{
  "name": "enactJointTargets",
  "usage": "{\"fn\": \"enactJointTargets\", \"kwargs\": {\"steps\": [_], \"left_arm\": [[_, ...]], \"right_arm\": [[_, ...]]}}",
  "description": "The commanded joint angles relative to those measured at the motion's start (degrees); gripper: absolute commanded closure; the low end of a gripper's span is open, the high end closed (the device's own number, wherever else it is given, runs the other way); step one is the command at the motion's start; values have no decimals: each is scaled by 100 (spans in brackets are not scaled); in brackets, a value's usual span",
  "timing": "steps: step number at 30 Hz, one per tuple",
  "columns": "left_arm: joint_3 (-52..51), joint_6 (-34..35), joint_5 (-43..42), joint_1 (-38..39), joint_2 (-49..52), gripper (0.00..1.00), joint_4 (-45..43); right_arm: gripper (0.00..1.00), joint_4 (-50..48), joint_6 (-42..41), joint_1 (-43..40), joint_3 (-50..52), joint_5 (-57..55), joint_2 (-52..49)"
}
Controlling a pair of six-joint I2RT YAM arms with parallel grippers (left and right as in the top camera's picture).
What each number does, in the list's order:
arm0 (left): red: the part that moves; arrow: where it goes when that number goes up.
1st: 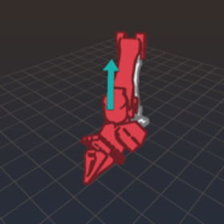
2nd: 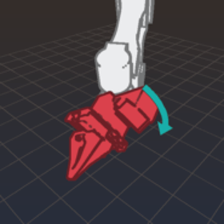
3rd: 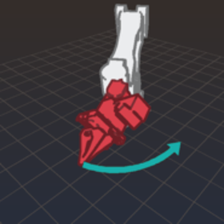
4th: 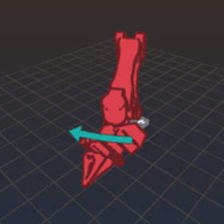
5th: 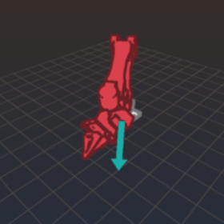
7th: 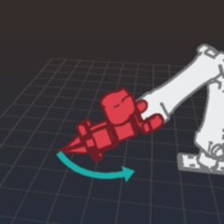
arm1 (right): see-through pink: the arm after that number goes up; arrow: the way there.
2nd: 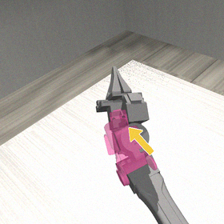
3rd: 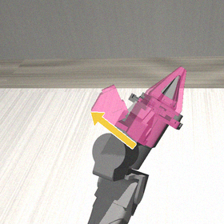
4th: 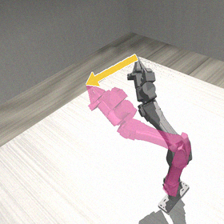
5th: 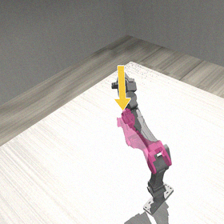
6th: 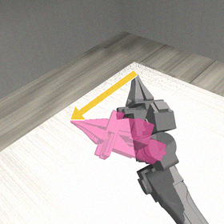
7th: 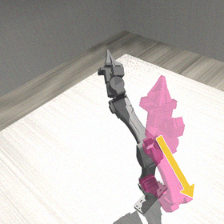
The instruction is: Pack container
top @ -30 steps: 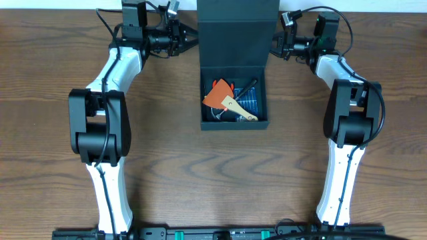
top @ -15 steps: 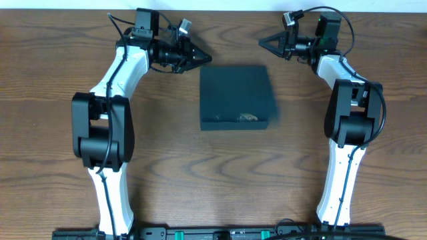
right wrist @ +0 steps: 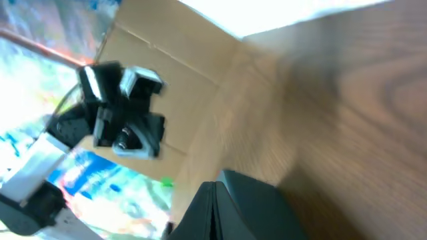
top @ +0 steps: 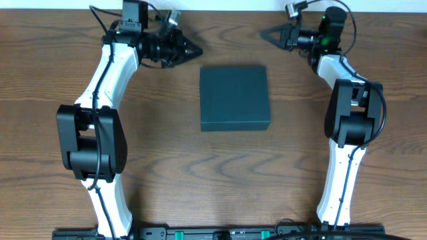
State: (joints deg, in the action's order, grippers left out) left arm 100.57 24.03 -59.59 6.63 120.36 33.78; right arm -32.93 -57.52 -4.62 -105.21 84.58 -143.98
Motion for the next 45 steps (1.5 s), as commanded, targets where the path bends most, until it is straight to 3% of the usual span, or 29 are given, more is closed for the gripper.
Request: {"fn": "enactJointTargets", "kwargs": {"steps": [1, 10, 17, 38, 45], "left_arm": [[68, -155, 992, 199, -365, 94, 402], [68, -37, 3624, 1392, -765, 94, 1469], [66, -42, 5045, 2295, -750, 94, 1740], [-17, -39, 5274, 2597, 227, 94, 1888], [-9, 24, 5233, 2597, 111, 94, 1912]], "right_arm": [[98, -461, -1106, -219, -151, -74, 7], [98, -505, -1276, -352, -391, 61, 7], [98, -503, -1283, -354, -391, 98, 7], [98, -503, -1342, -356, -391, 168, 7], [98, -448, -1469, -361, -391, -166, 7]]}}
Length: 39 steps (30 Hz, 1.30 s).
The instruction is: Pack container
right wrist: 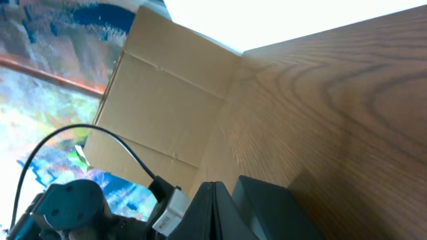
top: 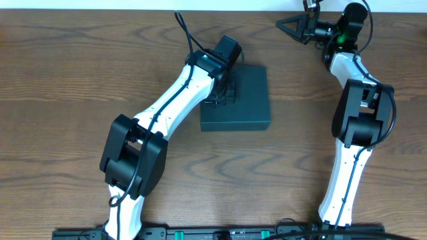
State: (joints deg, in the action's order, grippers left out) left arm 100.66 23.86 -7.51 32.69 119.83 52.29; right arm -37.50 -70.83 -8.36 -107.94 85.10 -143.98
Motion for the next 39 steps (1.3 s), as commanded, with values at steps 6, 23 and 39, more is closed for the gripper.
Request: {"fn": "enactJointTargets", "kwargs": {"steps": [6, 23, 39], "left_arm": [[20, 39, 26, -15, -319, 94, 125], [20, 20, 116, -177, -1493, 95, 249], [17, 22, 1189, -214, -1438, 94, 424]], "right_arm": [[98, 310, -153, 13, -118, -960, 7], [98, 4719, 2699, -11, -1080, -3541, 525], [99, 12041, 6323, 258, -3891, -9005, 1143]]}}
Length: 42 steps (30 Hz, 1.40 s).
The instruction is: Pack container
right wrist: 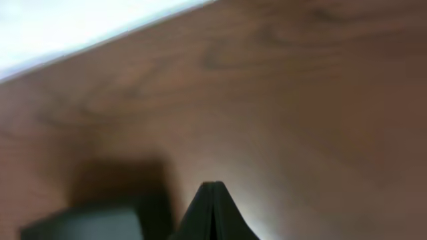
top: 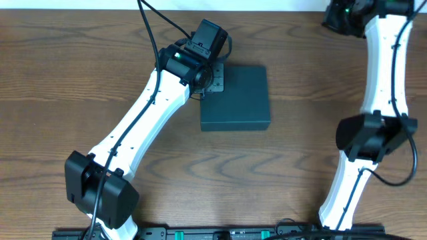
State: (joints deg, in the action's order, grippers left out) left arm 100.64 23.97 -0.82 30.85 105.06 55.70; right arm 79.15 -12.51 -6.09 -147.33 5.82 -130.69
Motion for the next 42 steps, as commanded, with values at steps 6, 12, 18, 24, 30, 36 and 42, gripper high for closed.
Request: {"fn": "enactJointTargets", "kwargs": {"steps": [6, 12, 18, 24, 30, 36, 42], "left_arm": [[20, 9, 1340, -31, 39, 94, 391], [20, 13, 1528, -31, 42, 92, 378], [20, 9, 1528, -31, 42, 52, 387], [20, 9, 1528, -31, 42, 10, 387], [20, 11, 1528, -31, 42, 1, 385], [20, 11, 1526, -31, 42, 1, 385], [20, 11, 1526, -31, 42, 1, 385]], "right_arm": [[99, 1408, 490, 31, 76, -1749, -184], [47, 1617, 490, 31, 76, -1716, -184], [1, 1602, 487, 28, 76, -1410, -184], [1, 1602, 490, 28, 76, -1419, -184], [1, 1602, 490, 28, 76, -1416, -184], [1, 1602, 487, 28, 76, -1416, -184], [1, 1602, 490, 28, 76, -1416, -184]]}}
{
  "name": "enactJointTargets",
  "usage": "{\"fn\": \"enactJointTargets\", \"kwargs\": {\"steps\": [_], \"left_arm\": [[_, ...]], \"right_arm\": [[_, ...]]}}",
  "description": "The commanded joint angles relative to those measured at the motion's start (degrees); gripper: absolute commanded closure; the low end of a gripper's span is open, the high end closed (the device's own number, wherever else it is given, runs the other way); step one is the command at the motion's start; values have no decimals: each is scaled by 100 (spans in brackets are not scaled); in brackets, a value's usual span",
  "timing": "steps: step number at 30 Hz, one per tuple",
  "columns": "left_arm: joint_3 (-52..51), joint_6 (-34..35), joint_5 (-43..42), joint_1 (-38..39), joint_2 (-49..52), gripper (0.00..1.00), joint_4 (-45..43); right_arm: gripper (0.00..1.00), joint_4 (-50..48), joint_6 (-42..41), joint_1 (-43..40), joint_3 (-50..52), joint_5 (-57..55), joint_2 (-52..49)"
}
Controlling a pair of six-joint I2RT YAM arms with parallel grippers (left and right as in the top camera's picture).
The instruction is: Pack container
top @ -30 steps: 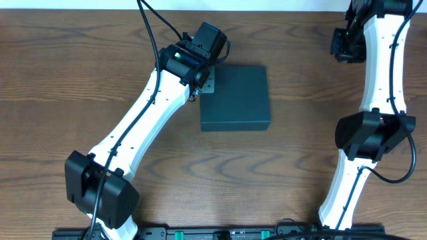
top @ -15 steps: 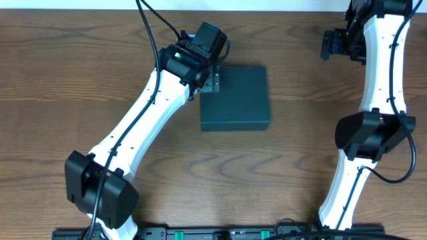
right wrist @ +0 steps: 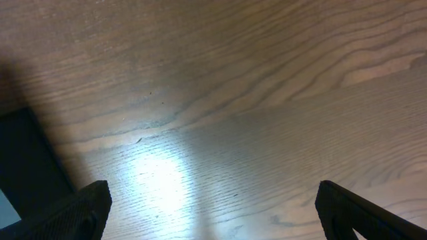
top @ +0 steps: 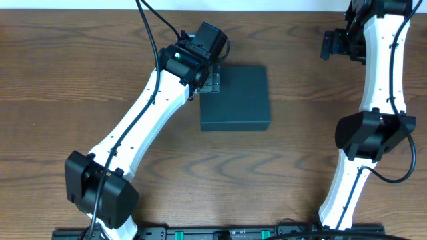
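Observation:
The container, a dark grey closed box, lies flat in the middle of the wooden table. My left gripper hangs over the box's back left corner; the wrist hides its jaws from above. My right gripper is at the back right, well clear of the box. In the right wrist view the right gripper stands wide open over bare wood, its fingertips far apart with nothing between them. A dark shape at the left edge of that view may be the box.
The table is brown wood, and its back edge runs along the top of the overhead view. Both arm bases stand at the front edge. Cables trail from the left arm near the back edge.
My right gripper was shut at the table's back right corner and is now wide open, lower and a little to the left. The left arm has barely moved.
Both grippers were at the back of the table on either side of the box, the right one shut. Then the left arm was over the box's left edge, then at its back left corner. The right gripper stayed shut at the back and now stands open.

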State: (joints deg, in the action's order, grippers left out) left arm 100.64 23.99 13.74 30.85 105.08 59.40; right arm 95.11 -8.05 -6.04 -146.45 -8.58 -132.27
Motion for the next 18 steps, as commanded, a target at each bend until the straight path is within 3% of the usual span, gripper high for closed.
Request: {"fn": "enactJointTargets", "kwargs": {"steps": [1, 9, 18], "left_arm": [[20, 9, 70, -31, 39, 1, 15], [20, 9, 70, -31, 39, 2, 15], [20, 9, 70, -31, 39, 1, 15]], "right_arm": [[1, 7, 42, 24, -11, 24, -26], [1, 7, 44, 142, -11, 24, 350], [1, 7, 42, 901, -11, 24, 2288]]}}
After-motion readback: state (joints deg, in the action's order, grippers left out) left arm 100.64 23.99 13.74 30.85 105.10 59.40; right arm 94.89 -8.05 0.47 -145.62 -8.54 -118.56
